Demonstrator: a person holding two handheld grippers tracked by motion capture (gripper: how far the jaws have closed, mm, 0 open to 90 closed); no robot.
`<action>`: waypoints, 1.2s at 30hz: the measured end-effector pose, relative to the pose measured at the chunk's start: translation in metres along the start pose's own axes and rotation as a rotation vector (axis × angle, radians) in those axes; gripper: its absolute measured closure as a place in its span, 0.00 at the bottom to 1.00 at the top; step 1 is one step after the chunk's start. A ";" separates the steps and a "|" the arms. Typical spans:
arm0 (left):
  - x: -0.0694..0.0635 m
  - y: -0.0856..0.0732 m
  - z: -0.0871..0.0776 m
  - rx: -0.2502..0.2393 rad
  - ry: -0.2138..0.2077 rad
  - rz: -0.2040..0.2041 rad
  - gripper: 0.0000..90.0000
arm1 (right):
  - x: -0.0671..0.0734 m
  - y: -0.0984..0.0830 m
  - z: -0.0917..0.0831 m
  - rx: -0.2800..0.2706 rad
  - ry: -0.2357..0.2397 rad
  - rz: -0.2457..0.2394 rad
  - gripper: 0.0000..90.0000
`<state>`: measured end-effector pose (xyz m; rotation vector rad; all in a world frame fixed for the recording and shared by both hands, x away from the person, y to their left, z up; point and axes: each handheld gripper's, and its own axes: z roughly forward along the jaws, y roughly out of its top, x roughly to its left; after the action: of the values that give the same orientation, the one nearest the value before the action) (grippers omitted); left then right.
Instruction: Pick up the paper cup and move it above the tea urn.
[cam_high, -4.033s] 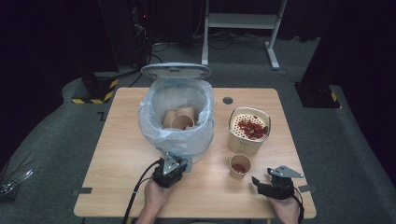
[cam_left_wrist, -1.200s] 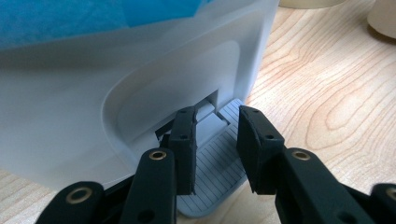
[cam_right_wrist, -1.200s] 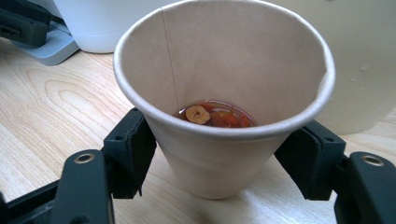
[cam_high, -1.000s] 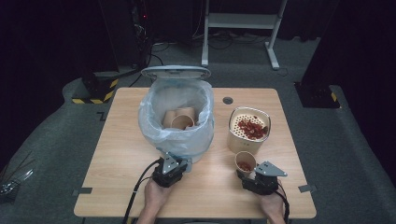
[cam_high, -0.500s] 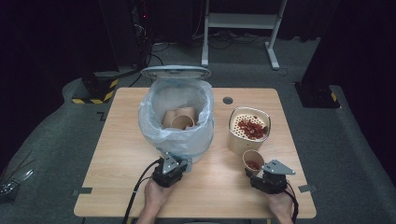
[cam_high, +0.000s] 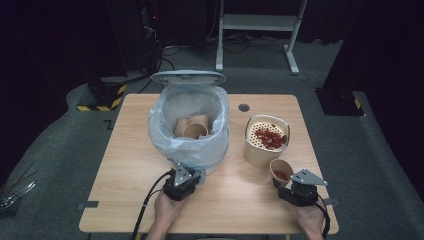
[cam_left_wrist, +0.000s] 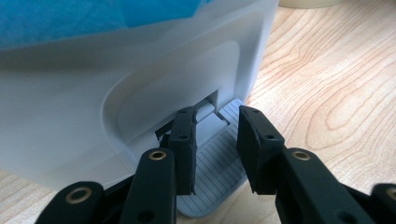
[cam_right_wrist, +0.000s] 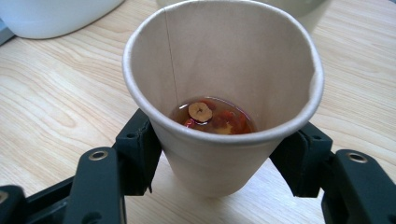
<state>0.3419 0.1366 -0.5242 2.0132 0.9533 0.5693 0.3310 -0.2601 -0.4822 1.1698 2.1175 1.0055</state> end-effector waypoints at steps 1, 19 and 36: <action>0.000 0.000 0.000 0.000 0.000 0.000 0.75 | -0.002 0.000 -0.001 0.004 -0.005 -0.001 0.43; 0.000 0.000 0.000 0.000 -0.001 -0.001 0.75 | -0.023 0.017 -0.017 0.028 -0.105 -0.057 0.43; 0.000 0.000 0.000 0.000 -0.001 -0.001 0.75 | -0.040 0.055 -0.023 0.074 -0.260 -0.191 0.43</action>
<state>0.3421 0.1367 -0.5242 2.0125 0.9538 0.5681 0.3607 -0.2836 -0.4207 1.0457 2.0264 0.6571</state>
